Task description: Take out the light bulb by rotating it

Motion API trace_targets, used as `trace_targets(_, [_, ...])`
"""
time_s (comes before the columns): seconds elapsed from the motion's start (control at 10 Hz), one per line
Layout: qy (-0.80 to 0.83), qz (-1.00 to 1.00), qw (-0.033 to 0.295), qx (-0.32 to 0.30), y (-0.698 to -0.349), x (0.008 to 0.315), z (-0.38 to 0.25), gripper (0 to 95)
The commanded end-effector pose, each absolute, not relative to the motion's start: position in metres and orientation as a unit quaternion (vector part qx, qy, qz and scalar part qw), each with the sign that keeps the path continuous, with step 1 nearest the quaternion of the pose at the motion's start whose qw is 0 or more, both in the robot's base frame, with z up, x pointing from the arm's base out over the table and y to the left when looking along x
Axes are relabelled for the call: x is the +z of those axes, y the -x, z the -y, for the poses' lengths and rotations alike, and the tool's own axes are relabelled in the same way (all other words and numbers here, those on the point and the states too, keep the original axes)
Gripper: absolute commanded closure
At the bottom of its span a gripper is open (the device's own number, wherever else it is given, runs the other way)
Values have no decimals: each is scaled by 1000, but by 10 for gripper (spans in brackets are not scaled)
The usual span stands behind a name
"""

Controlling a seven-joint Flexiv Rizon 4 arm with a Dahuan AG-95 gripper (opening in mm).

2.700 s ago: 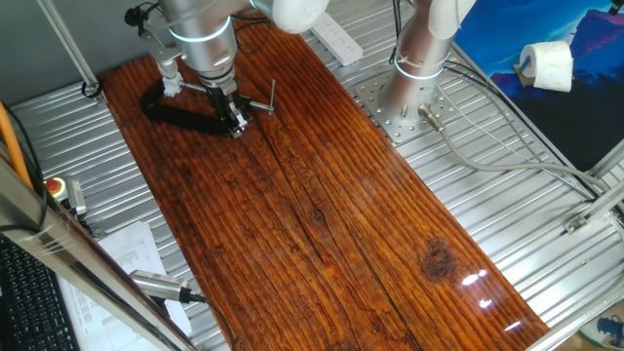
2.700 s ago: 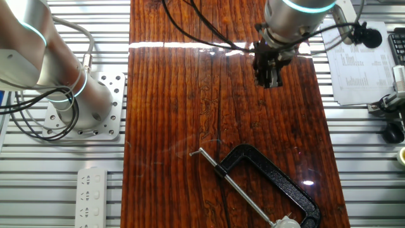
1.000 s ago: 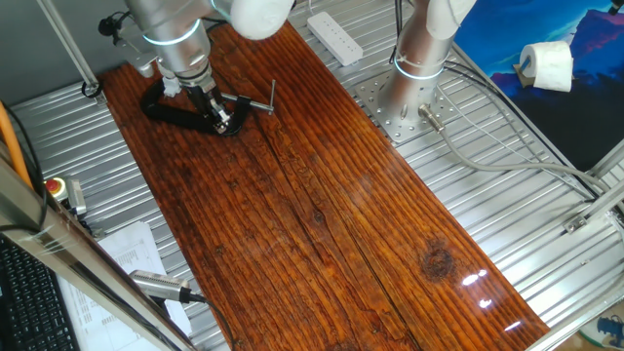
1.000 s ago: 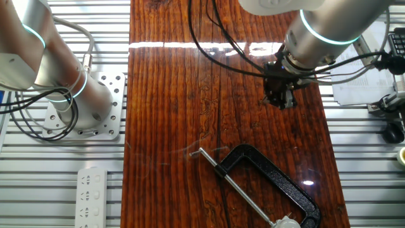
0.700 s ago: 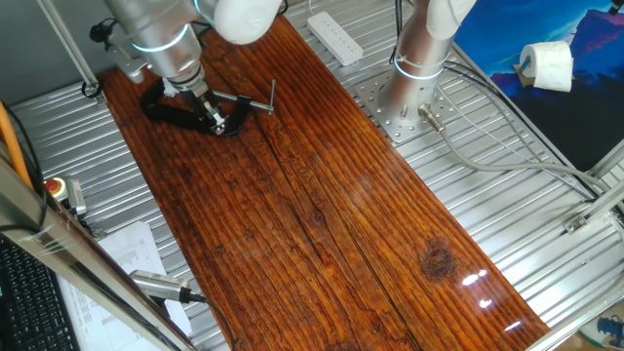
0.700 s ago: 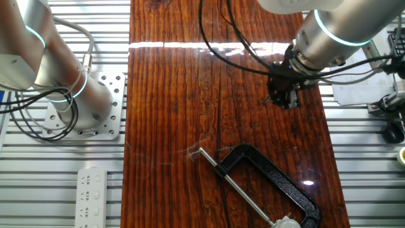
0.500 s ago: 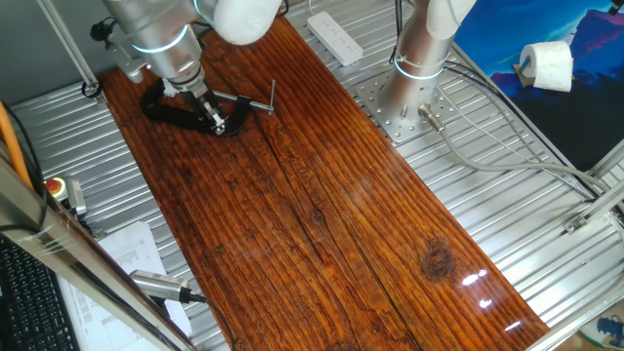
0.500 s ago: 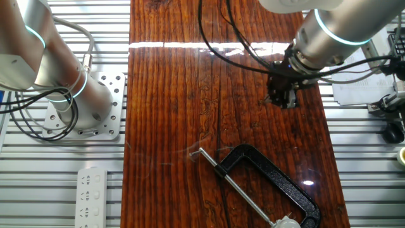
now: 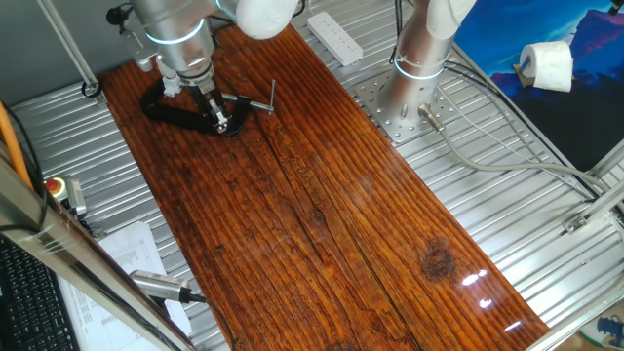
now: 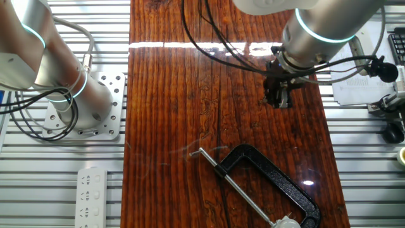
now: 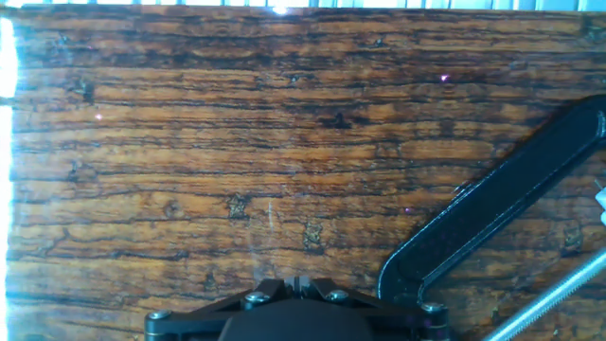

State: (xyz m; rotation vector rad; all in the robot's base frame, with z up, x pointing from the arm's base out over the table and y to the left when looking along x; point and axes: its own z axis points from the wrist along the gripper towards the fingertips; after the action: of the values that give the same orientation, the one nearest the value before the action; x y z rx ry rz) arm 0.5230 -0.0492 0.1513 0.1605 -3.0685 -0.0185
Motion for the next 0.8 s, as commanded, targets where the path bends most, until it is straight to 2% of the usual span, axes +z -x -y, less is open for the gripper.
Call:
trace_targets(0.1, [-64,997,50,-4,-523,151,49,950])
trace_targets(0.8, [-106,993,50,-6,-530,154,111,950])
